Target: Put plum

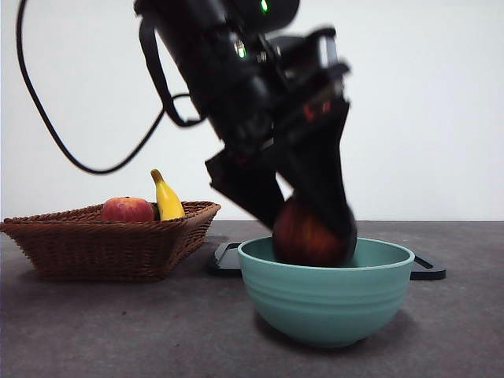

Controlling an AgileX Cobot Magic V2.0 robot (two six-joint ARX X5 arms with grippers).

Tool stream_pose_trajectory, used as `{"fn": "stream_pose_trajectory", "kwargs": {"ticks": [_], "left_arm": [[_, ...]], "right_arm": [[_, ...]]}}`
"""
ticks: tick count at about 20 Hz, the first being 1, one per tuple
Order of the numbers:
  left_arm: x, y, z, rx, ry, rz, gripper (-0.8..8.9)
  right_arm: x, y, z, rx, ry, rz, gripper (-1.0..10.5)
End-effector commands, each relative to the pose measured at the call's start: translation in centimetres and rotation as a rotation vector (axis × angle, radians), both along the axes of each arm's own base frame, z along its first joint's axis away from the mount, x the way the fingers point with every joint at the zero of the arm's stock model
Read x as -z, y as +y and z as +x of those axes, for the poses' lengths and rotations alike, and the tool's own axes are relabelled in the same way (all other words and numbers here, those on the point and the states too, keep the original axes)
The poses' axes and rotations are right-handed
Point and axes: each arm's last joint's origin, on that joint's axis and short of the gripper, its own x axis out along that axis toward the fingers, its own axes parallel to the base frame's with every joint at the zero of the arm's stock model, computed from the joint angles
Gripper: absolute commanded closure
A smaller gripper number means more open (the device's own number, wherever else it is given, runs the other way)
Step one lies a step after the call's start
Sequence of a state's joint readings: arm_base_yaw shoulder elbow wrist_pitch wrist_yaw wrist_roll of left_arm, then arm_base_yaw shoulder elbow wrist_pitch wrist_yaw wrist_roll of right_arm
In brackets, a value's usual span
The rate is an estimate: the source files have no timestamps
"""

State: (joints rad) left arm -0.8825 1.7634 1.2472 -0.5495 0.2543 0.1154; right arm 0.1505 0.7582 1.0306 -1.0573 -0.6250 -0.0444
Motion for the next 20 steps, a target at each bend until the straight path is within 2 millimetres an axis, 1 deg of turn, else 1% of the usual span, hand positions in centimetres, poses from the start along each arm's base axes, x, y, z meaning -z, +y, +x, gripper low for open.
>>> {"fn": "stream_pose_trajectory", "kwargs": {"ticks": [1, 6, 7, 9, 14, 15, 17, 20], "left_arm": [[0.8, -1.0, -0.1, 0.047, -0.015, 0.011, 5.97], [1.8, -1.5, -0.1, 0.082, -0.015, 0.032, 5.94], [2.1, -1.6, -0.1, 0.086, -0.013, 0.039, 5.8], [2.5, -1.8, -0.2, 0.091, -0.004, 0.049, 4.97], [2.5, -2.2, -0.7, 0.108, -0.007, 0.045, 4.91], [2.5, -2.2, -0.7, 0.11, -0.007, 0.045, 4.71], [2.5, -2.4, -0.9, 0.116, -0.007, 0.046, 4.01], [2.5, -2.4, -0.9, 0.108, 0.0, 0.046, 4.04]], "right_arm": [[-0.5, 0.1, 0.1, 0.002, -0.016, 0.008, 5.7], [-0.5, 0.1, 0.1, 0.002, -0.016, 0.008, 5.7], [-0.5, 0.1, 0.1, 0.002, -0.016, 0.008, 5.7], [-0.5, 0.1, 0.1, 0.002, -0.016, 0.008, 5.7], [-0.5, 0.1, 0.1, 0.001, -0.017, 0.008, 5.7], [-0.5, 0.1, 0.1, 0.001, -0.016, 0.008, 5.7], [-0.5, 0.1, 0.1, 0.001, -0.016, 0.008, 5.7], [-0.5, 0.1, 0.1, 0.001, -0.016, 0.008, 5.7]]}}
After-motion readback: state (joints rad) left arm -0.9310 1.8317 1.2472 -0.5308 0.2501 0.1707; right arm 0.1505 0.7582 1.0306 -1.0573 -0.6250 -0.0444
